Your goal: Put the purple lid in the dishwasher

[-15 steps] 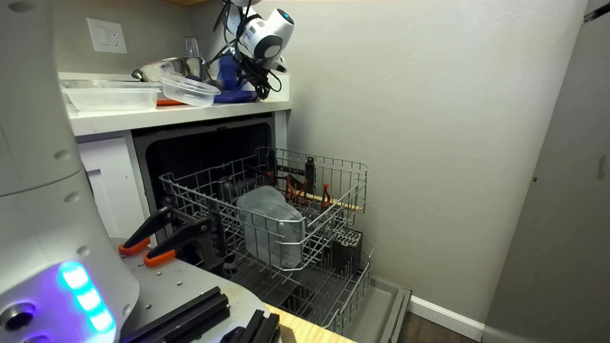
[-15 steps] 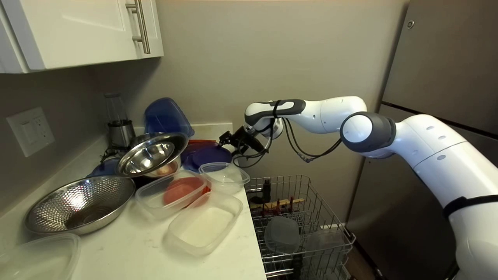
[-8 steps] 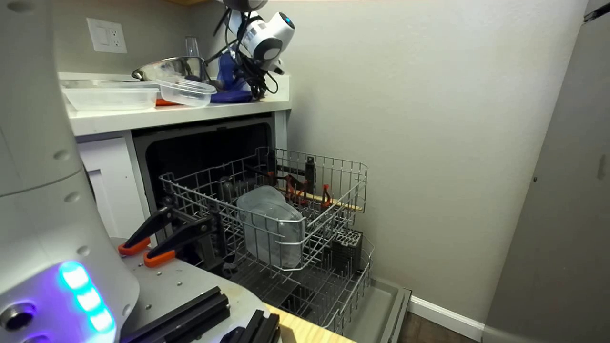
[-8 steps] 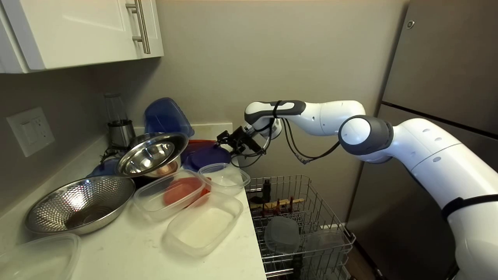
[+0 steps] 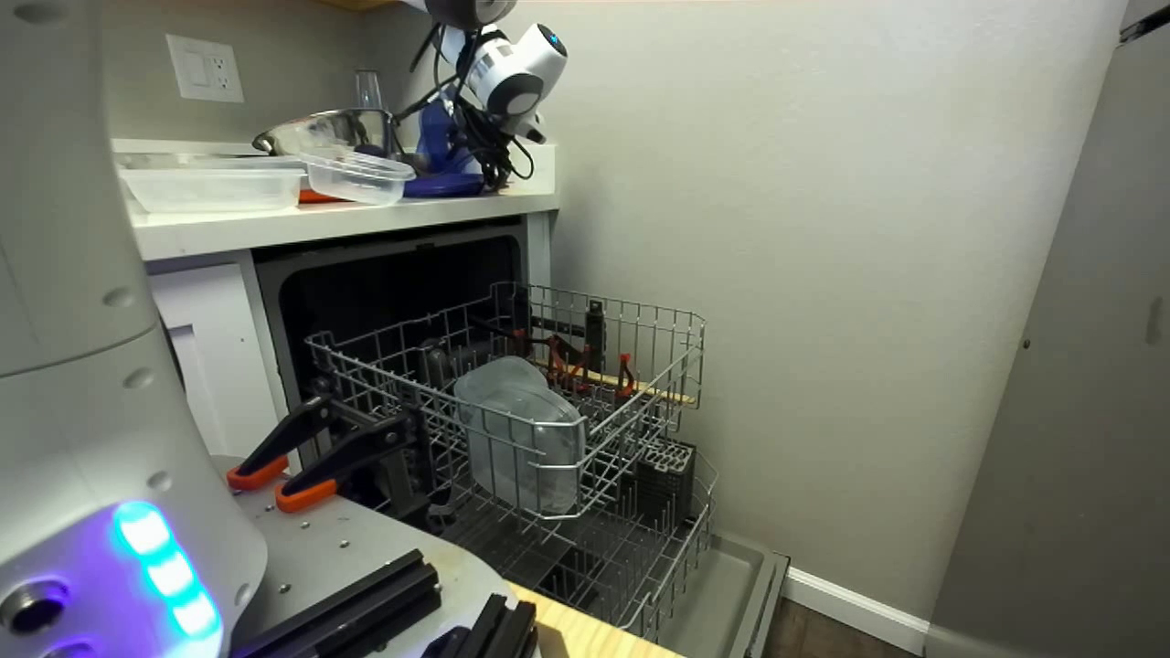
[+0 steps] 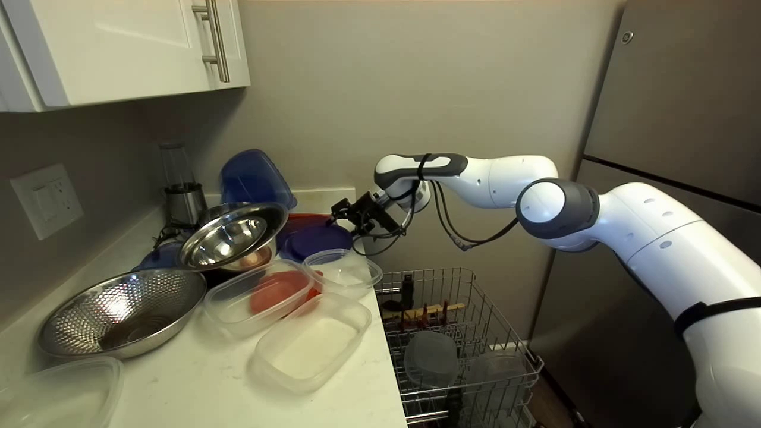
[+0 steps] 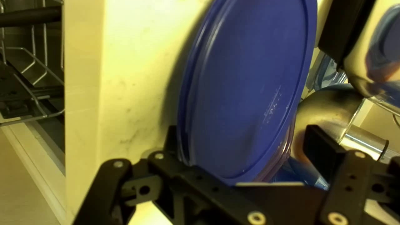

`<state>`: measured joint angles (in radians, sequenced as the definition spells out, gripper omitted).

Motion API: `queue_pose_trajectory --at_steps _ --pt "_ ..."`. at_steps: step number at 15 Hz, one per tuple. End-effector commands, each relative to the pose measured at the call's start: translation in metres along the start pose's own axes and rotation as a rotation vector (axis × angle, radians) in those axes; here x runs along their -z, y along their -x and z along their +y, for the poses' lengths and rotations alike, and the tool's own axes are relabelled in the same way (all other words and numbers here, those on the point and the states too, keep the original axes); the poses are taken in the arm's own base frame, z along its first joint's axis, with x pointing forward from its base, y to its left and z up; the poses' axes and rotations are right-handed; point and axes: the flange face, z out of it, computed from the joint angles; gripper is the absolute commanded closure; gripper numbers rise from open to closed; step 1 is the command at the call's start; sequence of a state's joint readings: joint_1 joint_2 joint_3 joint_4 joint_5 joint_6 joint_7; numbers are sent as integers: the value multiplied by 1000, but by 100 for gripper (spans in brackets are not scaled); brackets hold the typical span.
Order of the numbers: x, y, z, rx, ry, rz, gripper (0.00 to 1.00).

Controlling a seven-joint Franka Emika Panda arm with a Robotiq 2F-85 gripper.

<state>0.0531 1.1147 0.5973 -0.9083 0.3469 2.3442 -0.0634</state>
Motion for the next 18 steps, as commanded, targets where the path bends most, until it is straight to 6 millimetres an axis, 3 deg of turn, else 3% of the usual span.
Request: queue_pose_trajectory --at_steps 1,10,11,12,14,18 --pt "7 -2 -4 -19 -13 -20 0" --pt "4 4 -6 -26 -44 -79 0" --pt "4 5 -8 -22 -48 -82 6" --pt "4 5 -9 -20 -49 -85 27" --pt "4 5 -10 -19 -53 -82 32" --pt "6 4 -12 -18 -58 -79 57"
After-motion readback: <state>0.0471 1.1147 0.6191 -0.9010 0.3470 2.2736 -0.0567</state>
